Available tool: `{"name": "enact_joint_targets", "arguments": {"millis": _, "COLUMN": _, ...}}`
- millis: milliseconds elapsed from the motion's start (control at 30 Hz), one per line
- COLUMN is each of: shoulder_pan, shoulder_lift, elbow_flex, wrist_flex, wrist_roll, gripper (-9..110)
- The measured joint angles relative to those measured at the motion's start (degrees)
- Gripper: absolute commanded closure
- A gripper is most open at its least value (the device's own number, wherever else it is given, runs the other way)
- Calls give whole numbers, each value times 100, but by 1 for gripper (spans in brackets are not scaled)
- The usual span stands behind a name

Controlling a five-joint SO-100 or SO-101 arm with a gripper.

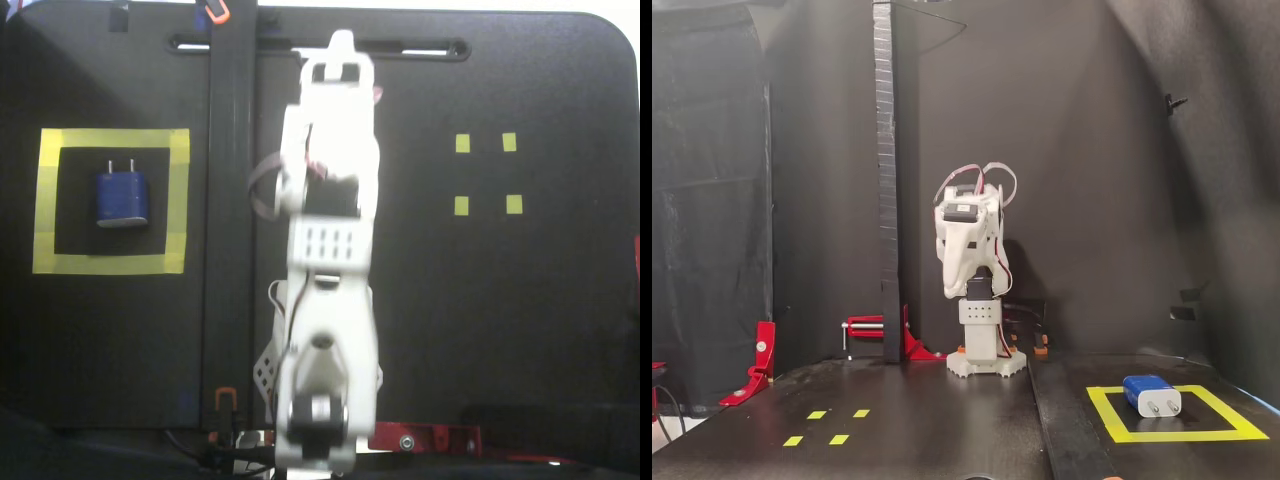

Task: Grasp the block and place it in the designated area.

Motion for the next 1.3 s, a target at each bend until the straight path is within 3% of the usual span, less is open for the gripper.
{"name": "enact_joint_targets", "arguments": {"millis": 700, "shoulder_pan": -149, "shoulder_lift": 3199, "elbow_flex": 3023, "wrist_flex": 141, "wrist_roll": -53, "gripper": 101}}
{"name": "enact_joint_targets", "arguments": {"millis": 1300, "shoulder_pan": -211, "shoulder_lift": 3489, "elbow_flex": 3199, "wrist_flex": 1600, "wrist_roll": -97, "gripper": 101}}
